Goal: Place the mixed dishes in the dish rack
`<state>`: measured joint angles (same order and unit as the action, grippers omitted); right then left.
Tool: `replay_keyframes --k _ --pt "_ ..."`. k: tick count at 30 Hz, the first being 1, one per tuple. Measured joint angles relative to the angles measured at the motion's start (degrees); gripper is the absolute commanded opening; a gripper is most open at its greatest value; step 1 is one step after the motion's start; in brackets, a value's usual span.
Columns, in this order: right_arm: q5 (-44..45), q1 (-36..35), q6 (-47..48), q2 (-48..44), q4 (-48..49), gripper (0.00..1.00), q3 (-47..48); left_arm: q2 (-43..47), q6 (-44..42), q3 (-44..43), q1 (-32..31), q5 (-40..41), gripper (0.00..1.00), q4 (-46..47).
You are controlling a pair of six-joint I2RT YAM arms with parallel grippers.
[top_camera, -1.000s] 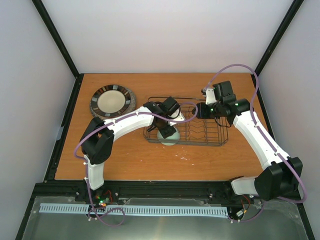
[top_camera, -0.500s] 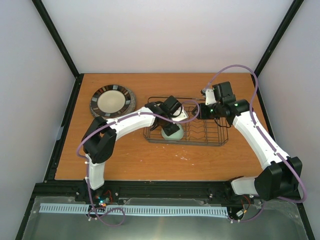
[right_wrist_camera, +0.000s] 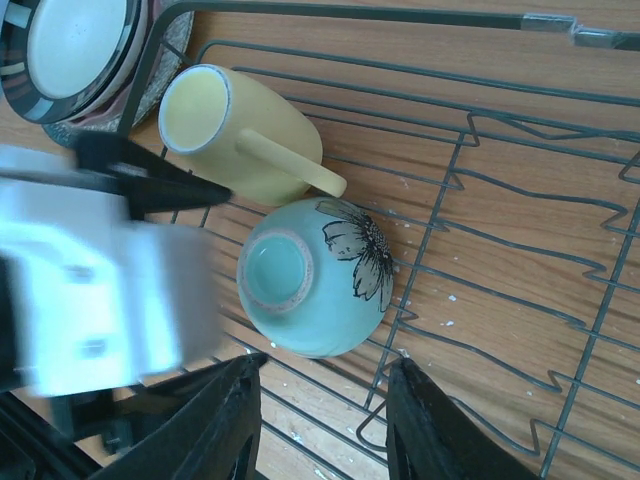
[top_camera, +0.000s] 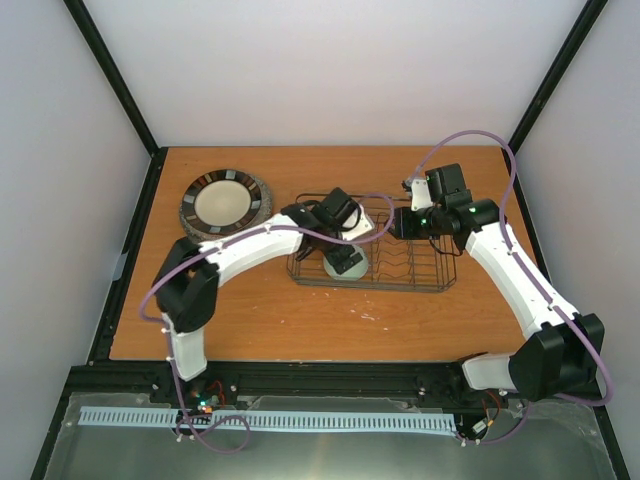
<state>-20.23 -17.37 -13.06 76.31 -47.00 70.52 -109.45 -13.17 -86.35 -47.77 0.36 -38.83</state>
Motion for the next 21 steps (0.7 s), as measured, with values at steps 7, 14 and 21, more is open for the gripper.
replay_keyframes --k 7,14,21 --pt "1.42 0.00 0.00 -1.81 -1.44 0.37 1.29 23.63 7.93 2.25 2.21 1.99 1.00 5.57" --pt "2.25 0.11 -0.28 -7.58 -1.46 0.37 3.63 55.34 19.78 20.31 36.30 -12.48 0.21 23.58" --pt "0.92 0.42 -0.26 -8.35 -1.27 0.38 4.11 46.40 27.93 23.32 61.16 -31.30 0.49 22.10"
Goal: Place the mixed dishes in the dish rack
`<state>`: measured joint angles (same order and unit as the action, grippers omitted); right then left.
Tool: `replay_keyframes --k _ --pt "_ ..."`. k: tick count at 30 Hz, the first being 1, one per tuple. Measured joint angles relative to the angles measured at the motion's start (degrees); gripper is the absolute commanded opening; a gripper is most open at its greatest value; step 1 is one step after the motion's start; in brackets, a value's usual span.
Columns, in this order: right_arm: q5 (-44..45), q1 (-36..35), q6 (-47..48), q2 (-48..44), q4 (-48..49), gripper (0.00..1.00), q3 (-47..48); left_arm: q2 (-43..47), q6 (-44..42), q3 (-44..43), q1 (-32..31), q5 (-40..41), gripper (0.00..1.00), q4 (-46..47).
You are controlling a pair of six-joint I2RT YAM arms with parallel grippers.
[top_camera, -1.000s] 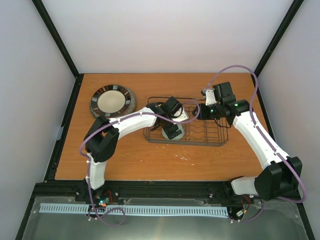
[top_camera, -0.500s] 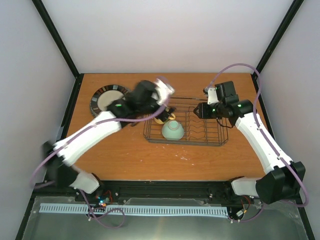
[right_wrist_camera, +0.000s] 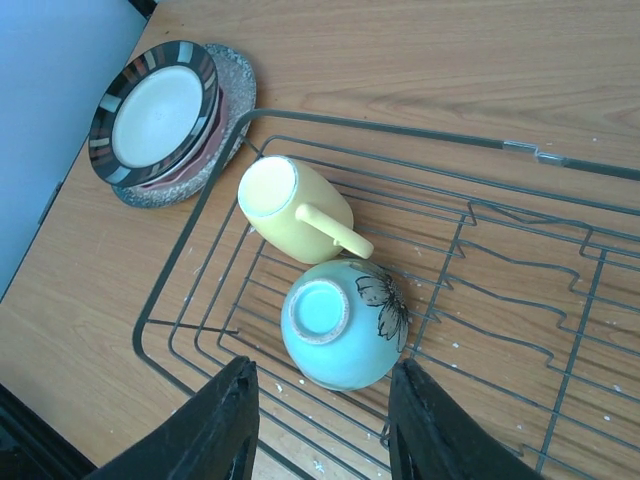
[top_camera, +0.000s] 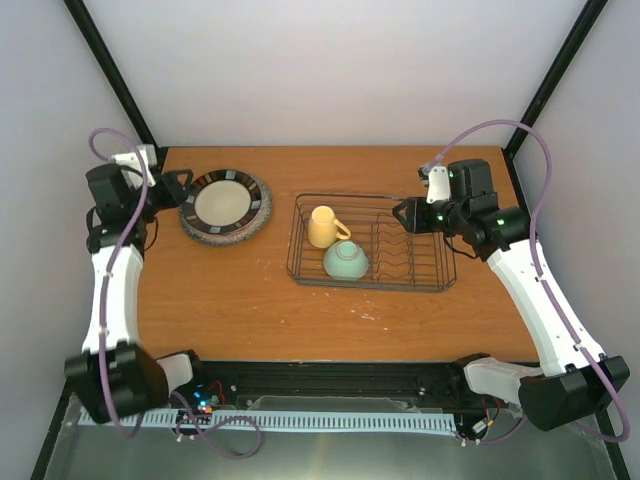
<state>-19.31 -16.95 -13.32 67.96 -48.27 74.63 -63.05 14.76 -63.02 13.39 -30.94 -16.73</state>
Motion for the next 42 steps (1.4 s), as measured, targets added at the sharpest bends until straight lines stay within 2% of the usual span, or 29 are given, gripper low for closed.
replay_keyframes --k 3,6,13,19,30,36,42 --pt "-0.76 0.00 0.02 -0.17 -0.02 0.38 0.00 -9.18 2.93 3.19 7.06 -7.17 0.49 -0.72" --pt "-1.05 0.00 0.04 -0.59 -0.07 0.38 0.00 -16.94 4.44 4.02 10.93 -12.24 0.50 -1.73" --pt "-1.01 0.00 0.48 -2.36 -0.22 0.38 -0.70 -28.74 4.02 -1.95 13.22 -16.68 0.51 -4.33" --pt "-0.81 0.00 0.87 -2.36 -0.42 0.38 -0.90 -35.69 0.35 -10.67 13.70 -15.08 0.54 -7.58" --pt "-0.85 0.00 0.90 -1.05 -0.42 0.37 -0.87 -44.52 -4.83 -11.78 14.34 -10.34 0.52 -11.63" --pt "-0.87 0.00 0.87 -0.50 -0.42 0.37 -0.68 -47.89 -6.27 -14.14 14.36 -10.03 0.52 -12.92" --pt "-1.09 0.00 0.68 0.35 -0.39 0.37 0.00 -49.90 -6.86 -16.90 14.36 -12.26 0.47 -12.87"
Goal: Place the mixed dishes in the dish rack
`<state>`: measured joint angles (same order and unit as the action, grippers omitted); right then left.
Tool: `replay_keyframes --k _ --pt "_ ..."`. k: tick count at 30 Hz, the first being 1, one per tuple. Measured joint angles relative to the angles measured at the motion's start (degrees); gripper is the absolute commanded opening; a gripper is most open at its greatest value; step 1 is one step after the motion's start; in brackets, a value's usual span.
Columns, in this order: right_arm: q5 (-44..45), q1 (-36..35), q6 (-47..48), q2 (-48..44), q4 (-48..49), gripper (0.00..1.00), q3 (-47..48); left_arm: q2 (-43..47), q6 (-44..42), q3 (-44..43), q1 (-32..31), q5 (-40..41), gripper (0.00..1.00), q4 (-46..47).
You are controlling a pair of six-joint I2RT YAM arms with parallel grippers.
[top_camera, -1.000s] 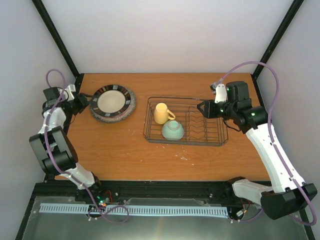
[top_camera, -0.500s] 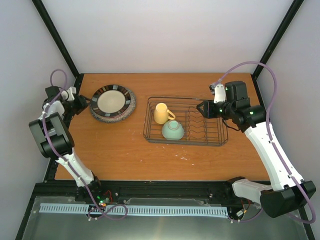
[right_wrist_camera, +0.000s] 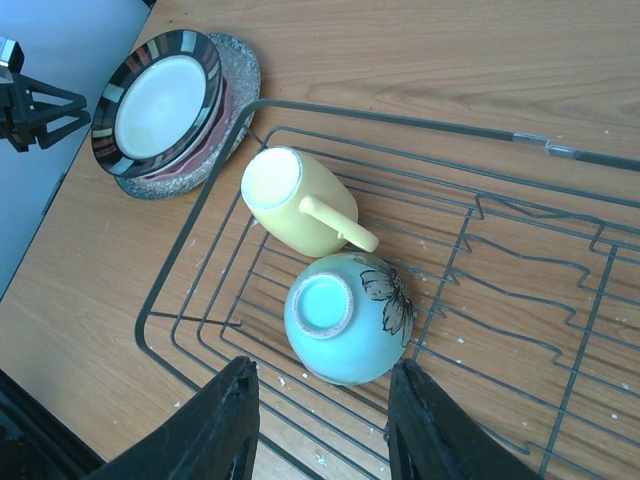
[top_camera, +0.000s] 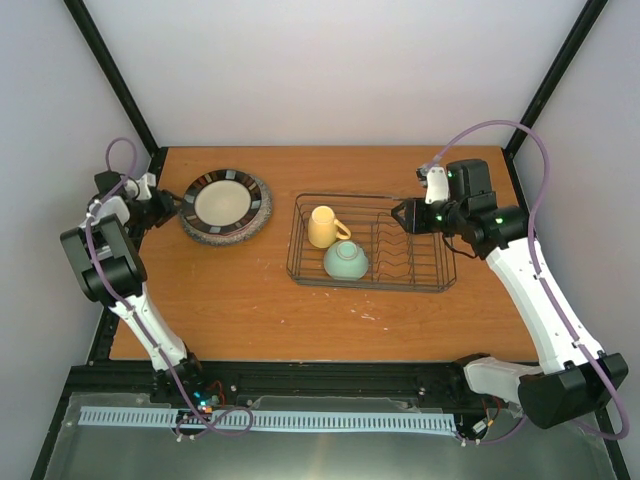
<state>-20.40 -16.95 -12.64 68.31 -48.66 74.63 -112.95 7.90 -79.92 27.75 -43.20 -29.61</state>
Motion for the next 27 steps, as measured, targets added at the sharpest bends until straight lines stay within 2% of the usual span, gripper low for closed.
replay_keyframes --k 15,21,27 --pt "-0.46 0.00 -0.72 1.49 0.07 0.37 1.05 -7.26 -1.20 -3.04 -0.02 -4.74 0.40 -0.46" --pt "-0.90 0.00 -0.81 1.79 0.07 0.37 1.05 -7.98 -1.55 -4.92 -0.96 -5.35 0.19 -0.72" --pt "-0.98 0.00 -0.87 1.81 0.07 0.37 1.05 -8.96 -1.75 -6.75 -1.95 -5.27 0.07 -0.92"
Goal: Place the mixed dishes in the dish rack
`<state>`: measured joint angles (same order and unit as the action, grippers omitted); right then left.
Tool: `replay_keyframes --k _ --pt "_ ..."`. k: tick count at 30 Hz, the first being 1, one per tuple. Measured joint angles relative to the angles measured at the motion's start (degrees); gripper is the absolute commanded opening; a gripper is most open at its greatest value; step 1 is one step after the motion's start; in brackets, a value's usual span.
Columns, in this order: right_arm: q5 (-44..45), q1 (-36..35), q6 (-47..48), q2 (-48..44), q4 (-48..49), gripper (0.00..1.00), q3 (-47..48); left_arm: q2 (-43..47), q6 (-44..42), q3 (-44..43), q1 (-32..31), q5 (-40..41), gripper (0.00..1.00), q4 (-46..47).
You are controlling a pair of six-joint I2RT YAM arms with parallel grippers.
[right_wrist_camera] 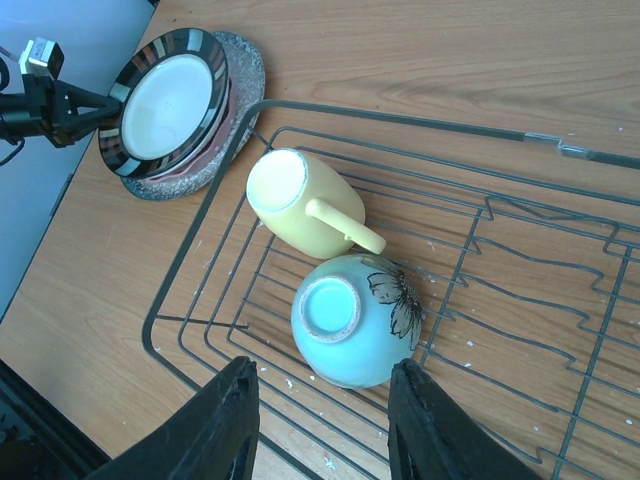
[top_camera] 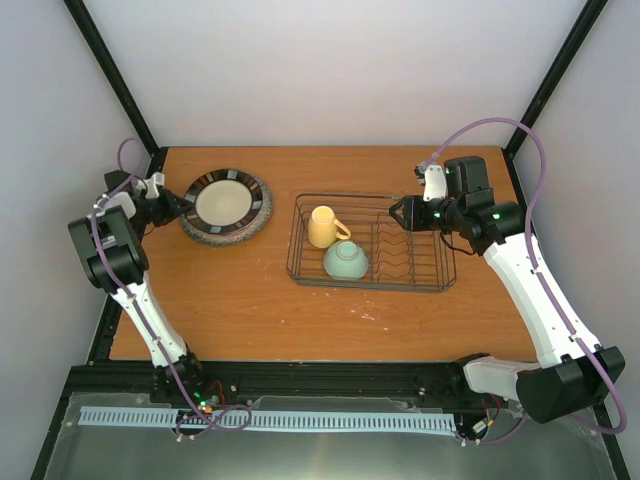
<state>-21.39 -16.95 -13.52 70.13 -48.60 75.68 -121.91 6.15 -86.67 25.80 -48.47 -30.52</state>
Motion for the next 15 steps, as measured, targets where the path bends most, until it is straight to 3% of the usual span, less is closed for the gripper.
replay_keyframes --k 2,15 --pt "0.00 0.00 0.00 0.00 0.00 0.37 0.00 -0.42 0.17 -0.42 -0.04 -0.48 0.01 -0.13" --pt "-0.31 0.00 0.00 0.44 0.26 0.37 0.00 1.11 0.74 -1.09 0.07 -1.77 0.01 -1.49"
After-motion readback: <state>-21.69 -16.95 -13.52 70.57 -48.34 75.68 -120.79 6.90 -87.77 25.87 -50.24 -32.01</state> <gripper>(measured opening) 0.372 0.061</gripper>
